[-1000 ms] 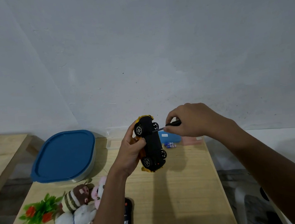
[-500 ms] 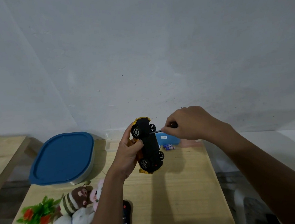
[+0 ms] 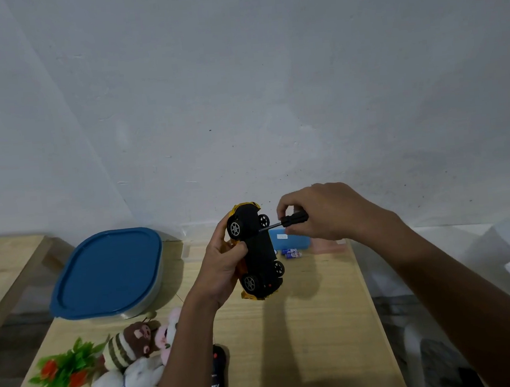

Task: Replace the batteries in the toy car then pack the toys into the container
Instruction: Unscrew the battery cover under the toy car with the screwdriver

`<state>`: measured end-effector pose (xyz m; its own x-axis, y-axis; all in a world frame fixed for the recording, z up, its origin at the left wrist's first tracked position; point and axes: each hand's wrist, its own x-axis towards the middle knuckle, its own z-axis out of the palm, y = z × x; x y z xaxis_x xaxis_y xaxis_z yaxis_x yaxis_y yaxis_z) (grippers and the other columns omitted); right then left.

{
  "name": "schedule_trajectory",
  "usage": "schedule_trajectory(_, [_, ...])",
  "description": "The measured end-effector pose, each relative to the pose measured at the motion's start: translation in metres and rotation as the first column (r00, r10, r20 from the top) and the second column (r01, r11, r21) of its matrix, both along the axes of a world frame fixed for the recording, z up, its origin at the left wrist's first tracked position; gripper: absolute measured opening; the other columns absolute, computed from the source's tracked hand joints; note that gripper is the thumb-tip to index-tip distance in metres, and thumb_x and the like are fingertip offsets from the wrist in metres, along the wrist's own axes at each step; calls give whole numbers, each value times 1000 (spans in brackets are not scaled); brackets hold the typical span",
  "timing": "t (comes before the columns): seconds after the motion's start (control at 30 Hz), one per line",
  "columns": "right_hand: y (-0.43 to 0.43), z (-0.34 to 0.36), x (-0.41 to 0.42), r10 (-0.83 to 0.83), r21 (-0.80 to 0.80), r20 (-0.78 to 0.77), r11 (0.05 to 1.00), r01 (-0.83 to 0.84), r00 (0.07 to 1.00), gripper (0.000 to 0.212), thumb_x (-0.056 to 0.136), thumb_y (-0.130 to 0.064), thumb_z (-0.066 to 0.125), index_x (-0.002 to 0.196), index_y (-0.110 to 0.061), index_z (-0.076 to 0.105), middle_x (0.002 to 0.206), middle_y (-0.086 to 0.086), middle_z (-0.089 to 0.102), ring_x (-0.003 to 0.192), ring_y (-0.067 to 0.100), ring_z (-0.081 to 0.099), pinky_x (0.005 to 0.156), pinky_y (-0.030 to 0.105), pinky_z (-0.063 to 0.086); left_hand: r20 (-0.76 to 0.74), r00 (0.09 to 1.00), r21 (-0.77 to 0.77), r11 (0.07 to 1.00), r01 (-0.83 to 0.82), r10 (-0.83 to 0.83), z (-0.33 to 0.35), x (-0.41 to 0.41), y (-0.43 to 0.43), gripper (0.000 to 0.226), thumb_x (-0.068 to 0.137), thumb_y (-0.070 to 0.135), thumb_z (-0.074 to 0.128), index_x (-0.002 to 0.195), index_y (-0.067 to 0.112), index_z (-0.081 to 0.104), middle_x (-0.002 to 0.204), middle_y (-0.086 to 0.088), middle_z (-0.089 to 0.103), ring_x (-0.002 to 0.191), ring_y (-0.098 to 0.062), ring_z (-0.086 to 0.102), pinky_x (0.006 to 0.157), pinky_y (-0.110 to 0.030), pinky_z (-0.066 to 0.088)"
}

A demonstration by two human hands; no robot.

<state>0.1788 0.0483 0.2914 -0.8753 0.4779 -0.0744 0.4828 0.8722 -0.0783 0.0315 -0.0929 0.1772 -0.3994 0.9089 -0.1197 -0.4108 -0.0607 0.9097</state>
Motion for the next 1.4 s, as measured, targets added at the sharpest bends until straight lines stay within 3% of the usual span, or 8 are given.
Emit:
schedule_trajectory(0.2, [0,-4,-4,-59,-13,-2,998,59,998,39,92,-58,45,94,-28,71,85,-10,68,75,13,60,57,24,35,5,1000,15,1000,1,-1,1,-1,0,65,79,5,59,139,27,50,112,-14,66,96,-32,65,80,-46,58])
schedule_trajectory(0.33, [-2,1,-2,0,-35,-22,999,-1,1000,18,89,-48,57,104,-40,65,90,-15,64,78,9,56,61,25,36,4,1000,3,1000,-9,9,0,-2,0,66,78,5,59,139,28,50,111,-14,67,96,-32,66,77,-44,58])
schedule_trajectory(0.5, [-4,-6,-2,-34,-85,-24,996,31,999,17,88,-47,60,101,-39,65,80,-19,57,82,10,59,59,23,38,2,1000,5,1000,-11,11,1,-3,0,64,79,6,59,138,28,50,108,-10,70,96,-29,68,77,-43,58])
schedule_trajectory(0.63, [-3,-18,-3,-70,-26,-8,997,70,997,50,93,-58,42,83,-19,71,77,-1,70,69,19,63,53,25,37,1,1000,9,1000,-16,16,0,-5,0,63,81,6,60,140,27,49,114,-9,69,100,-29,68,78,-43,57])
schedule_trajectory(0.87, [-3,-6,1,-59,-122,-18,991,56,998,16,87,-50,61,99,-39,65,87,-17,59,85,10,61,64,26,44,4,1000,-2,1000,-9,9,0,-2,0,65,78,7,61,138,28,50,107,-11,70,94,-29,68,76,-43,58])
schedule_trajectory(1.03, [-2,-11,-2,-99,-41,17,994,100,995,45,93,-55,43,75,-19,64,72,-3,62,67,18,57,54,27,36,10,1000,4,1000,-9,9,0,-2,2,66,78,6,61,140,27,49,107,-9,70,94,-28,68,76,-42,58])
schedule_trajectory(1.23, [0,-3,1,-42,-77,17,996,43,999,20,89,-52,56,102,-38,62,90,-15,60,85,12,60,59,26,37,-7,1000,-8,1000,-5,5,-1,-2,1,66,78,7,61,140,27,49,107,-12,69,92,-28,68,74,-41,57])
schedule_trajectory(1.4, [0,-4,-2,-97,-93,20,991,99,995,36,92,-58,47,83,-28,64,77,-11,59,73,10,57,59,25,35,2,1000,-4,1000,8,-8,-2,-1,0,68,78,6,62,141,27,48,108,-13,68,92,-28,68,75,-41,57])
